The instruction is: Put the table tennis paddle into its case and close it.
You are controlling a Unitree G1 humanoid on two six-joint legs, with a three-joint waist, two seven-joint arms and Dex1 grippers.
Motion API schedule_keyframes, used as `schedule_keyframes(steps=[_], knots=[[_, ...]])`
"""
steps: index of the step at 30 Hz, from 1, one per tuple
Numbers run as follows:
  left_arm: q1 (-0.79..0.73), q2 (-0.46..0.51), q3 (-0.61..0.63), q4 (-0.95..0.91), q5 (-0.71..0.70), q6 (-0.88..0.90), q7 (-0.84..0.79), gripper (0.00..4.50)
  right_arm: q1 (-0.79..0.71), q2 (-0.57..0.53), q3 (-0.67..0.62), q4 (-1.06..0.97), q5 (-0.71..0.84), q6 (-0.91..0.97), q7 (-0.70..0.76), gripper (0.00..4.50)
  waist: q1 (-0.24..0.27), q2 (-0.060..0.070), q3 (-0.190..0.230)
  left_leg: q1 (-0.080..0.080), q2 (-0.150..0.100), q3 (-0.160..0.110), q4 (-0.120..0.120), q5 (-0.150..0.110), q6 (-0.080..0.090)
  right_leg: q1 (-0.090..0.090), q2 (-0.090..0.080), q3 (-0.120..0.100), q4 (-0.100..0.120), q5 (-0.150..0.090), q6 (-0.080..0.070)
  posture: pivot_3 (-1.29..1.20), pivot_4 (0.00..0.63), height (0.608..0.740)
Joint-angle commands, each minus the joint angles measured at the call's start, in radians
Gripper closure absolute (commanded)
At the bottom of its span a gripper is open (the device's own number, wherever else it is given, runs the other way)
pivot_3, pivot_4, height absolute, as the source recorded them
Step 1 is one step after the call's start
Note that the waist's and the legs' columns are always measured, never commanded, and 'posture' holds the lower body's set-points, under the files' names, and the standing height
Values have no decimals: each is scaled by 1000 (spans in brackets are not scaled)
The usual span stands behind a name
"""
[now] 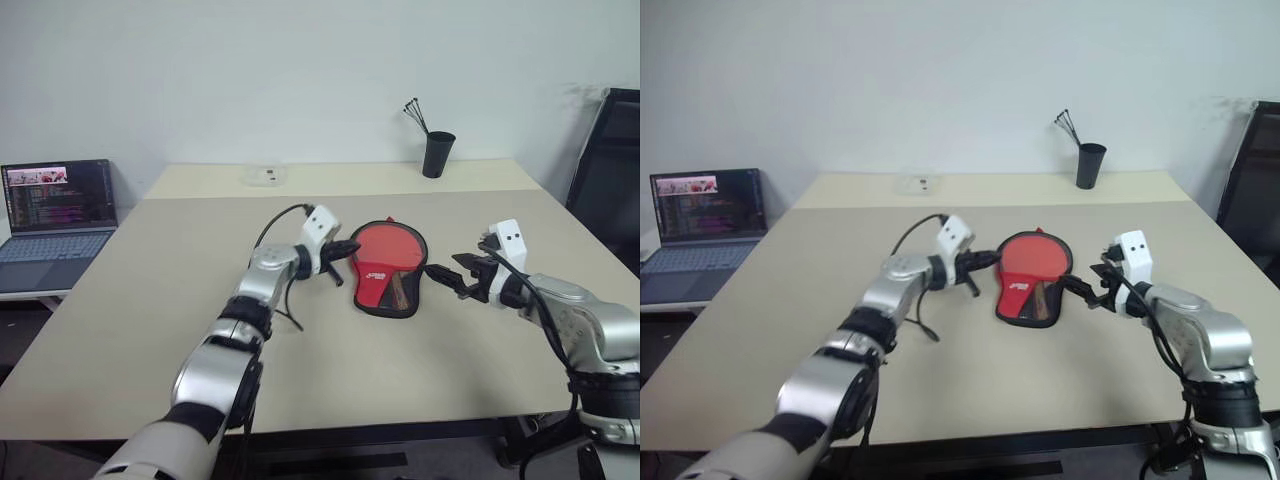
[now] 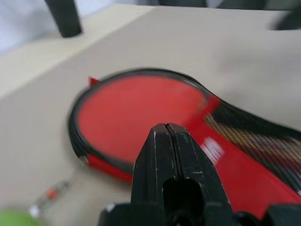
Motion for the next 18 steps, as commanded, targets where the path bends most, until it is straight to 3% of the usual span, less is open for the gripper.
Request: schedule_keyframes(steps=[1,9,18], knots=[[72,84,35,-262,-92,108,-101,4492,-71,38,28,165,-82,-117,-23,0,1,0,0,0,0,0,0,0,0,0,0,0,0,0,0,0,150,740],[239,197,72,-579,-170,286,-74,4492,-187,115,85,534,-210,-324,3,0,9,0,0,0,0,-1,1,0,0,1,-3,0,0,0,0,0,150,740],[267,216,64,-629,-180,313,-36,4492,-254,143,125,721,-281,-342,64,0,4,0,0,2,1,-1,1,0,0,1,-2,0,2,0,0,0,150,740]])
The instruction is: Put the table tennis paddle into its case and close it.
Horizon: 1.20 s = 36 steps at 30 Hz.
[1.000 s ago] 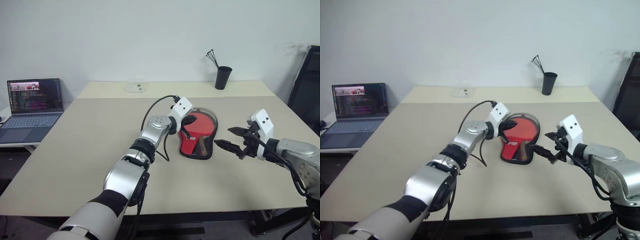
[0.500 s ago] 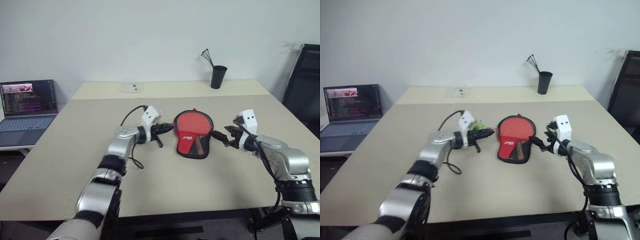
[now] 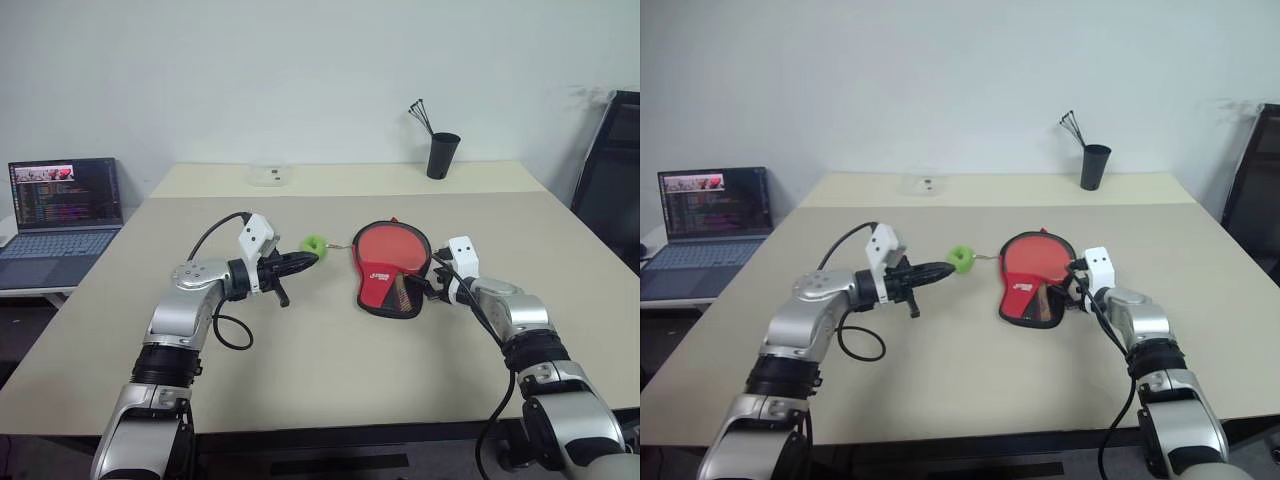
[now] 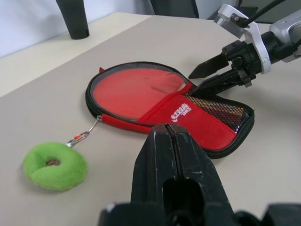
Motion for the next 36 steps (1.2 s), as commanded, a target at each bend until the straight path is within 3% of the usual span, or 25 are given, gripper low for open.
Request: schedule_keyframes(steps=[1,8,11,18,24,31,36], knots=[[-7,13,11,-49,-18,-5,9,4492,-21,9,20,38,-30,3,32,0,-1,0,0,0,0,0,0,0,0,0,0,0,0,0,0,0,150,740],[-13,15,6,-37,-13,-15,9,4492,-38,50,47,43,-43,54,102,0,-6,0,0,1,1,0,0,0,0,0,0,1,0,0,0,0,150,740],[-13,16,3,-35,-10,-19,9,4500,-48,70,47,67,-55,51,94,531,-9,0,0,2,1,0,0,0,0,0,1,1,1,0,-1,0,150,740],[2,27,4,-40,-7,-22,7,4500,-73,103,20,122,-57,60,87,2842,-16,0,-1,5,1,1,0,0,0,1,2,2,4,1,-1,0,150,740],[72,86,25,-78,-67,1,-80,4500,-86,139,-34,77,11,144,126,4491,-25,0,-1,8,1,2,0,0,0,1,2,5,9,0,-2,0,150,740],[245,233,31,-193,-159,50,-269,4500,-39,164,-51,-159,132,375,190,4491,-32,0,0,4,3,0,-2,0,0,-4,2,3,11,-1,-4,0,150,740],[333,296,40,-272,-196,63,-315,4500,28,173,-79,-349,200,548,133,4491,-23,0,0,0,3,-3,-1,0,0,-7,2,2,13,-3,-6,0,150,740]])
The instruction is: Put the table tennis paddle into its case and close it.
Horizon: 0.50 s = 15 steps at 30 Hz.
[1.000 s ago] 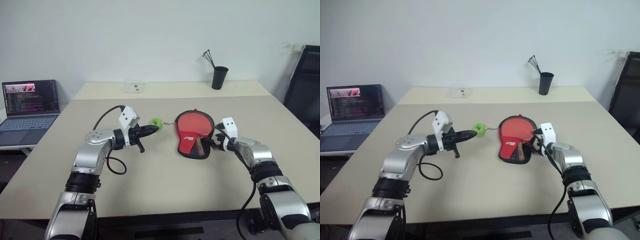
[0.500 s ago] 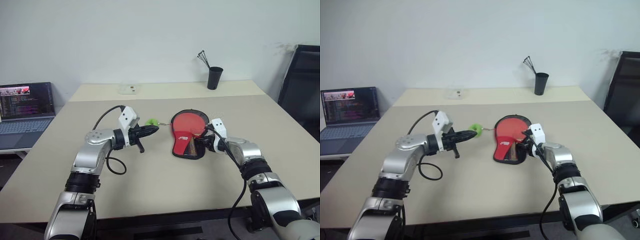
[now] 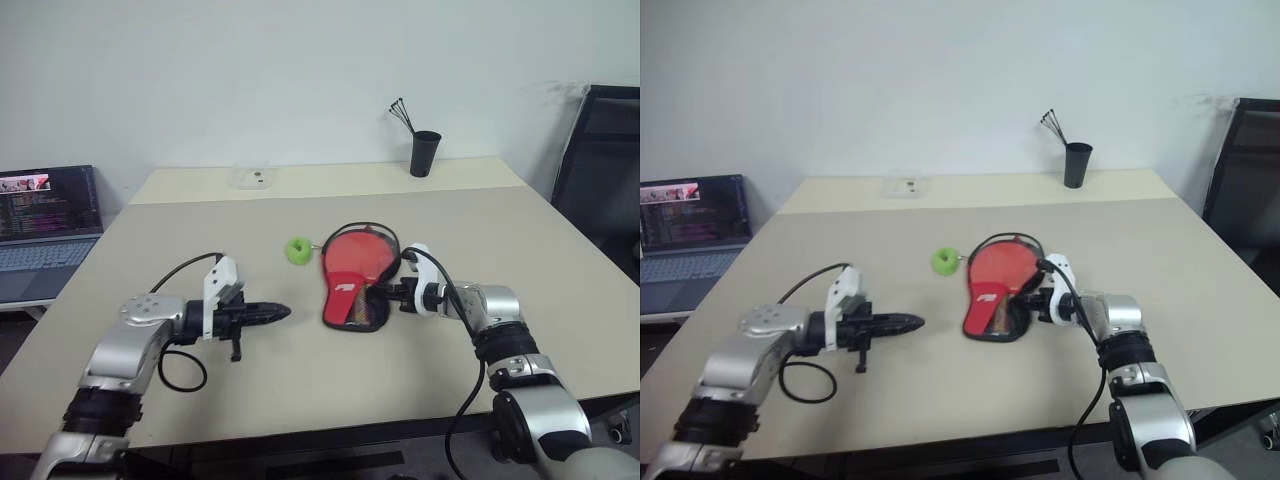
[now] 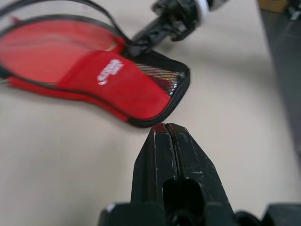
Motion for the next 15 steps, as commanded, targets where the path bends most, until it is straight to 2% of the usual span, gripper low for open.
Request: schedule_keyframes(steps=[1,6,15], knots=[[32,37,30,-86,-40,8,-29,4500,33,10,-40,-167,67,115,-47,4491,5,0,0,0,0,0,0,0,0,0,0,0,0,0,0,0,150,740],[96,47,19,-172,-60,30,-15,4500,200,22,-70,-441,119,300,-151,4491,25,0,0,-1,-1,-1,0,0,0,0,-1,-1,-1,-1,1,0,150,740],[138,51,-16,-269,-100,83,-35,4500,445,73,-181,-849,200,592,-282,4491,27,0,0,-1,-1,-2,0,0,0,1,-1,-1,-2,-4,4,0,150,740]])
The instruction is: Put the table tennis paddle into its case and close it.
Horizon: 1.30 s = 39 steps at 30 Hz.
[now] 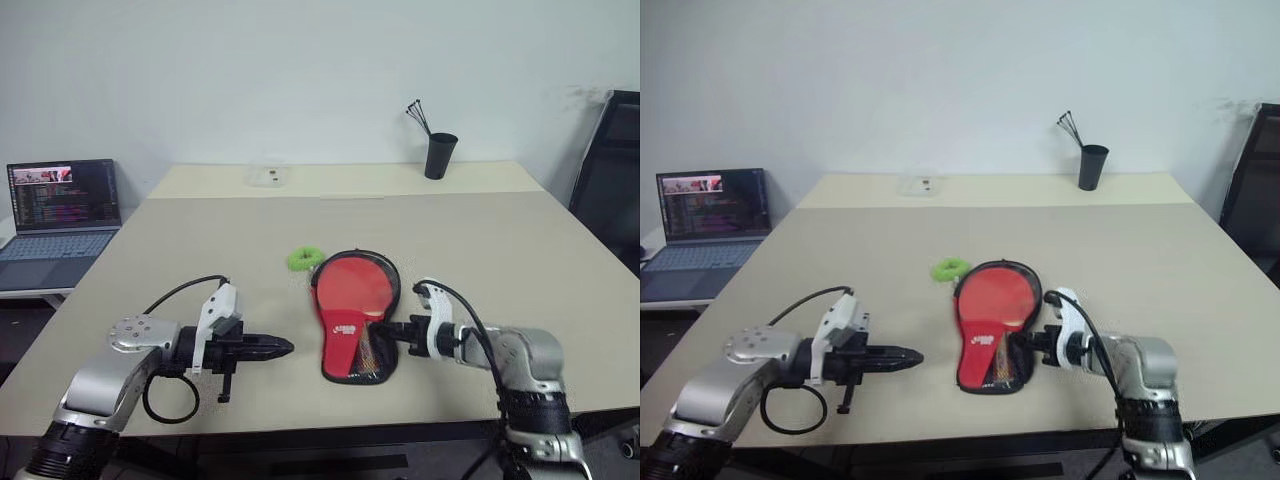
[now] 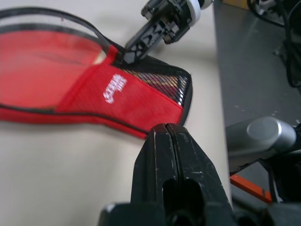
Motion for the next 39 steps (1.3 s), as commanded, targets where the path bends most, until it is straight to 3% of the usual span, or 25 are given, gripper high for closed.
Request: schedule_keyframes(steps=[1,17,23,30,34,37,39], knots=[[2,20,-19,-41,-21,19,-25,4500,61,15,-40,-145,48,120,-23,4491,0,0,0,0,0,0,0,0,0,0,0,0,0,0,0,0,150,740],[-39,1,-78,0,4,-10,-27,4500,171,-25,-105,-245,131,148,-97,4491,0,0,0,0,-1,0,0,0,0,1,0,-1,-2,-1,0,0,150,740],[-30,-2,-75,3,9,-19,-22,4500,143,28,-127,-232,124,148,-154,4491,0,0,0,0,0,-1,0,0,0,2,0,-1,-2,-1,0,0,150,740],[-24,-2,-69,15,14,-34,-14,4500,114,0,-152,-251,122,140,-164,2395,-1,0,0,1,0,-1,0,0,0,3,0,-1,-2,-1,0,0,150,740],[-20,-6,-64,12,14,-34,-1,4500,95,-129,-161,-274,179,94,-70,1121,1,0,0,1,-2,-1,1,0,0,4,-1,-2,-4,-1,0,0,150,740],[-19,-21,-46,32,20,-41,38,4500,61,-297,-174,-253,213,18,47,132,-1,1,1,1,-1,0,0,0,0,4,-1,-2,-6,-1,0,0,150,740],[-53,-66,-25,87,53,-79,126,4500,45,-384,-146,-252,234,-75,145,58,0,1,1,1,-1,0,0,0,0,4,-1,-2,-6,-1,0,0,150,740]])
